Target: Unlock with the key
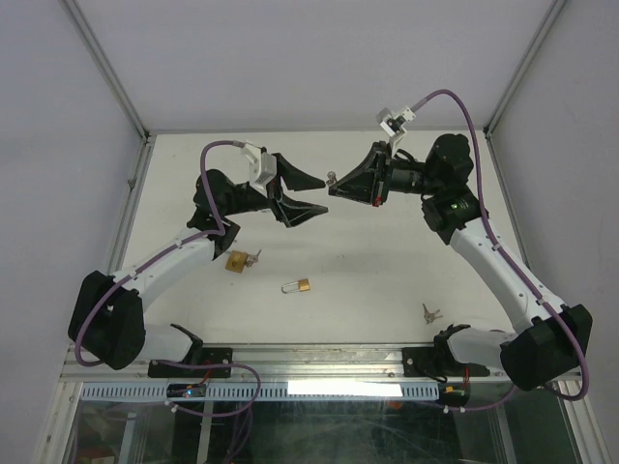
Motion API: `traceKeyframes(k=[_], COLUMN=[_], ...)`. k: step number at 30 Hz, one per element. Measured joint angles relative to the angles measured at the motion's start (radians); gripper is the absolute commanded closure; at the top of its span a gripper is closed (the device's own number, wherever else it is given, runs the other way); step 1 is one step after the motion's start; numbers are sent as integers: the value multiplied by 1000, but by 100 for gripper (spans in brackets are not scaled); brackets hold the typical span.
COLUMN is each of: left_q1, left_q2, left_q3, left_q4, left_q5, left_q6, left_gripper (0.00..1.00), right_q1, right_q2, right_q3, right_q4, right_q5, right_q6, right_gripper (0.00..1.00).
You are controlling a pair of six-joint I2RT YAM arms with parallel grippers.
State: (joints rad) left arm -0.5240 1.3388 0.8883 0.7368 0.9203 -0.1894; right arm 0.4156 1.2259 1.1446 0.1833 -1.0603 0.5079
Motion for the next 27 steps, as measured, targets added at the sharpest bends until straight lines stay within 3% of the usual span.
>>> traceKeyframes(k=[6,10,18,22,27], left_q1=[-13,-28,-47,-47,-47], left_q2=[47,52,62,62,63], left_q3=[44,58,69,69,71], left_q4=[67,93,124,126,130], left_q5=[-5,-3,-6,-6,-8], left_q6=[-57,-62,-70,-81,-100], left_gripper=[44,64,67,78,70], right_q1=[0,0,0,0,0], right_q2=[0,0,0,0,0], right_q3=[0,0,0,0,-1], right_q4=[35,51,59,60,60], right_q5=[-8,-12,-22,-22,-22], right_q6=[37,47,51,51,51], right_gripper=[100,100,100,100,100])
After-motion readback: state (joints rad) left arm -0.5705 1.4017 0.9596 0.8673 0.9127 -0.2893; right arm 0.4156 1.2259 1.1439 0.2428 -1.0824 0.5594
